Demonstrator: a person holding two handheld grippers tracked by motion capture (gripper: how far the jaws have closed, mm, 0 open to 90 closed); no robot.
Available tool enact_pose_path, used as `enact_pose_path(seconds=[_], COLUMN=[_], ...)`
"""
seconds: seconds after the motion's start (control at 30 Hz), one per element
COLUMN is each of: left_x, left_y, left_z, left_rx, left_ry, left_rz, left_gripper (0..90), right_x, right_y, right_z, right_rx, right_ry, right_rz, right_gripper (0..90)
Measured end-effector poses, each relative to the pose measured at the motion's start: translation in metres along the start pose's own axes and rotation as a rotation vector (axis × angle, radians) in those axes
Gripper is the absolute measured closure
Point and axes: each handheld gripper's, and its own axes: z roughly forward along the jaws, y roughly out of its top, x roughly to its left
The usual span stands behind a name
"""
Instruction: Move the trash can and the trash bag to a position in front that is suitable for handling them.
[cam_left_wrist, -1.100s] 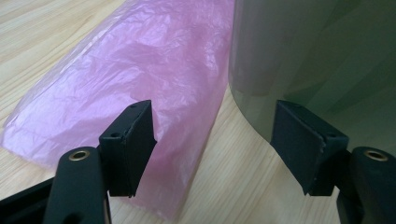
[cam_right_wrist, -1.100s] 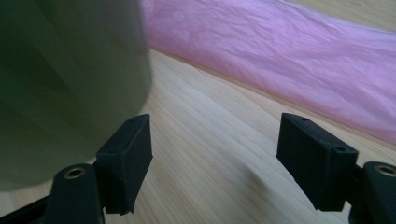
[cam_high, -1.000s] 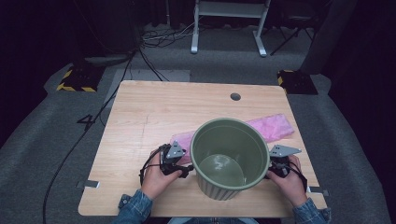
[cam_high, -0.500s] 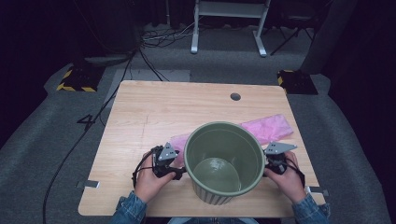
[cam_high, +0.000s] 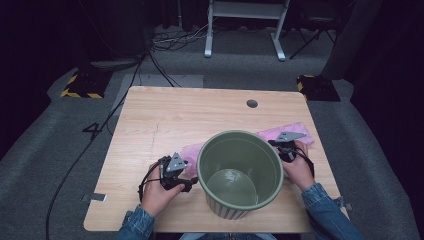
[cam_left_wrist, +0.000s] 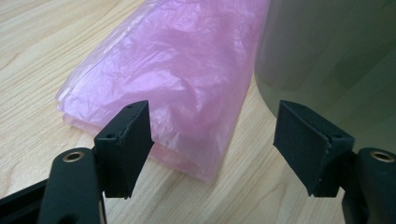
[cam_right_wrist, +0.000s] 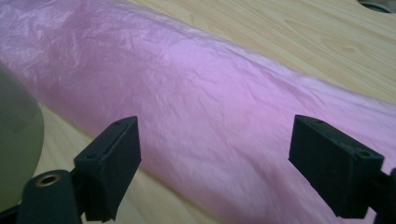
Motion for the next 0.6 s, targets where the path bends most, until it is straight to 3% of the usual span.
enact_pose_path(seconds=[0.17,0.23,0.37,0.6], left_x=[0.001,0.002,0.006,0.006], left_y=[-0.003,-0.004,-0.007,-0.008], left_z=[-0.002,-0.004,-0.007,-0.004], left_rx=[-0.002,-0.004,-0.008,0.000], left_ry=[0.005,0.008,0.014,0.015], left_rz=[-0.005,-0.007,-0.016,-0.023], left_gripper=[27.6,27.5,27.5,27.5], right_x=[0.006,0.006,0.006,0.011], right_y=[0.010,0.010,0.010,0.014], right_z=[0.024,0.033,0.035,0.036], right_rx=[0.012,0.043,0.065,0.098], right_ry=[0.027,0.010,-0.013,-0.045], right_rz=[-0.003,0.010,-0.013,0.015], right_gripper=[16.6,16.3,15.7,16.5])
